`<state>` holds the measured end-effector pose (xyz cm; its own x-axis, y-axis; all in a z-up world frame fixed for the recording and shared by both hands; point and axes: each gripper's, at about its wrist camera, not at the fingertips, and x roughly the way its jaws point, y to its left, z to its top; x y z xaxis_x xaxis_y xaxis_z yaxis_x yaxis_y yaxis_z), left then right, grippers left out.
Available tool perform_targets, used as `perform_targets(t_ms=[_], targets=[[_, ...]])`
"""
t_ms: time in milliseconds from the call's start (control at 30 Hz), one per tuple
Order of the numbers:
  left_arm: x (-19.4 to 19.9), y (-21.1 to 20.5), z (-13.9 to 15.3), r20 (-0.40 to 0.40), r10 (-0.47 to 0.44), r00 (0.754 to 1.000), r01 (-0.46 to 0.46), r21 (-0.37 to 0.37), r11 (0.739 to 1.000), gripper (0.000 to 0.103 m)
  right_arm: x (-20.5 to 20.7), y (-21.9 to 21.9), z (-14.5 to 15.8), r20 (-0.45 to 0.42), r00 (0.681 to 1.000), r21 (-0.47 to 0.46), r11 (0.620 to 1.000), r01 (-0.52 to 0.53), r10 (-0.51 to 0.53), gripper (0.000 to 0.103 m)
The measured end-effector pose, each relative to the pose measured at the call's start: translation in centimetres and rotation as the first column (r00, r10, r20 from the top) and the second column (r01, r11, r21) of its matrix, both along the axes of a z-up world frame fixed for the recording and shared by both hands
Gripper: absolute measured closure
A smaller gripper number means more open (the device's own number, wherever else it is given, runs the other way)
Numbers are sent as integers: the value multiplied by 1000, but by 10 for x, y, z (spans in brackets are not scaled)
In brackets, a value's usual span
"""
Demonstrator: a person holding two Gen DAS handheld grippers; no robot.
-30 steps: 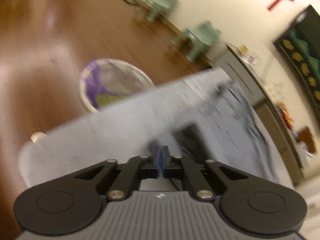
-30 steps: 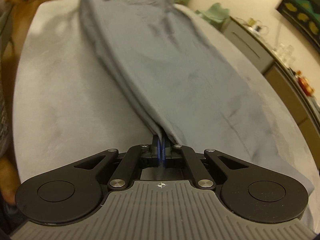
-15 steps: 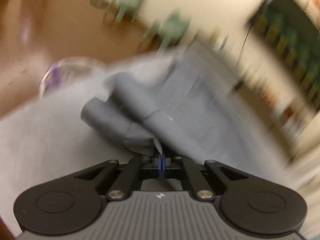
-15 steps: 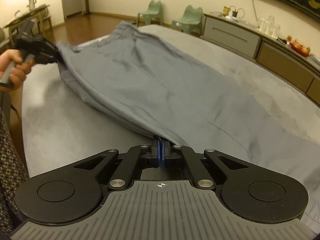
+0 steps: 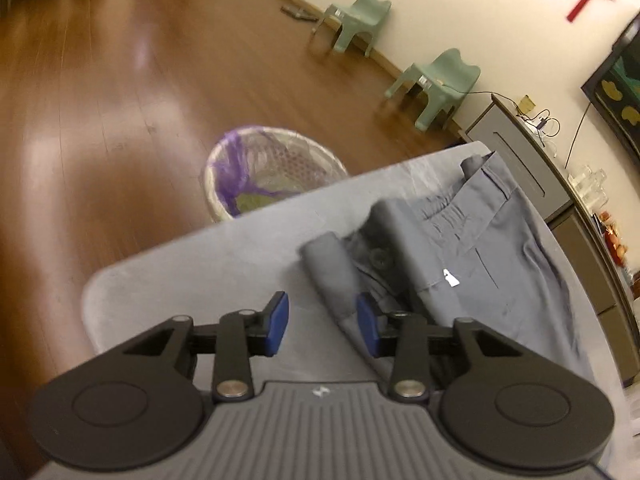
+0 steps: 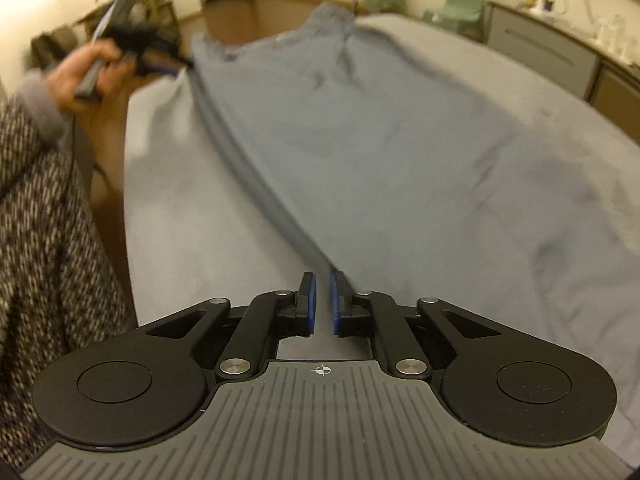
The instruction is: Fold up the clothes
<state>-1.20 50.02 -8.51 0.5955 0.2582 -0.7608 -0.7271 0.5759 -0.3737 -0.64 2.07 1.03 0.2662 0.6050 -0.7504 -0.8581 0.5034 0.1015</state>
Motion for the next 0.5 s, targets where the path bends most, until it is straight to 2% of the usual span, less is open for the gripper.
perform_targets(t_ms=[100,133,167,200,267,333,400,433,500], targets=[[-2,-22,15,48,-106,993,103,65,993,67,5,-7,6,-13,999,66,997,35,-34,83],[0,-37,21,78,-176,981,168,102,980,67,5,-7,6,-9,999,75,997,36,-36,81],[3,-53,27,105,-246,964,230,143,962,66,4,-6,5,-5,999,84,996,38,-38,72],[9,-66,30,115,-296,948,273,177,945,66,4,-4,2,2,999,76,996,43,-44,69],[27,-83,26,75,-343,936,321,209,924,63,5,3,-9,26,998,18,998,63,-64,68],[40,-75,15,36,-296,955,288,146,947,65,1,12,-25,35,999,-58,997,43,-41,68],[53,-67,4,-2,-251,968,250,84,965,66,-7,18,-32,84,996,-112,994,1,9,65],[50,-65,9,44,-245,968,241,79,967,64,-11,22,-32,109,994,-134,991,-17,31,65],[46,-64,16,121,-252,960,245,70,967,50,-17,26,-32,153,987,-162,986,-28,53,67]])
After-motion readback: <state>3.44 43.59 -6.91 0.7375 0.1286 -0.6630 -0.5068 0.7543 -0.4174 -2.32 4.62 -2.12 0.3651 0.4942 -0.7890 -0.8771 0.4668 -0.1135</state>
